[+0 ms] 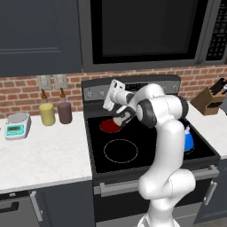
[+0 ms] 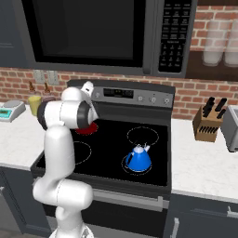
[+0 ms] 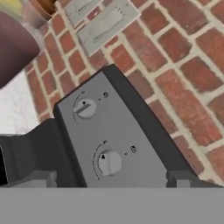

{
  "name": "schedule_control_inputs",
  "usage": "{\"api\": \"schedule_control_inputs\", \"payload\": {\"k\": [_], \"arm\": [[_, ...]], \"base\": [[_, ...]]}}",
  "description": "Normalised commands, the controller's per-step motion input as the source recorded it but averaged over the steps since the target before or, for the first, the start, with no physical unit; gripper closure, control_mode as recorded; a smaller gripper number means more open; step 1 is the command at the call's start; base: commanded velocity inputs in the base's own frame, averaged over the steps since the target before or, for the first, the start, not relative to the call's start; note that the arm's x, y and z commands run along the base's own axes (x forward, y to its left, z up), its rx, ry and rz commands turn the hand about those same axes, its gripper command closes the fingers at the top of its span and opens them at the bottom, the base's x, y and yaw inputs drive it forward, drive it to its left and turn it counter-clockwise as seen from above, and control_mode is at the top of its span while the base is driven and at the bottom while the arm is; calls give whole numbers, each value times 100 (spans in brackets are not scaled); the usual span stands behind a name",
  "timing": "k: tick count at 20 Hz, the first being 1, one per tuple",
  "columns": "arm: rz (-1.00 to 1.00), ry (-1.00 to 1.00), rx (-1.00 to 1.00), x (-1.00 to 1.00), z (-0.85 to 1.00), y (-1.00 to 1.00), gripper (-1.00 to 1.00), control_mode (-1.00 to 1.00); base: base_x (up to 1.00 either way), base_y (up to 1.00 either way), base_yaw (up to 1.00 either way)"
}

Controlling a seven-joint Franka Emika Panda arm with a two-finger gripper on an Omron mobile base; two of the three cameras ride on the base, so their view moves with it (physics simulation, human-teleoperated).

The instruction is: Turn off the rear left burner of the stove.

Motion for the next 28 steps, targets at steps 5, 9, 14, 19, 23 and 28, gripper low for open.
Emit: {"api": "schedule_control_inputs", "payload": {"k": [5,9,14,19,23,28], "arm": [[-3,0,-8,0,-25,28,-100,-100],[0,3,0,0,-8,0,-100,-100],[-3,0,-6,25,-38,0,-100,-100],[-8,0,-5,42,-16,0,-100,-100],[-7,0,-2,38,-3,0,-100,-100],[-7,0,0,35,-4,0,-100,-100]], "base": [[0,0,0],[0,0,0],[0,0,0],[0,0,0],[0,0,0],[0,0,0]]}}
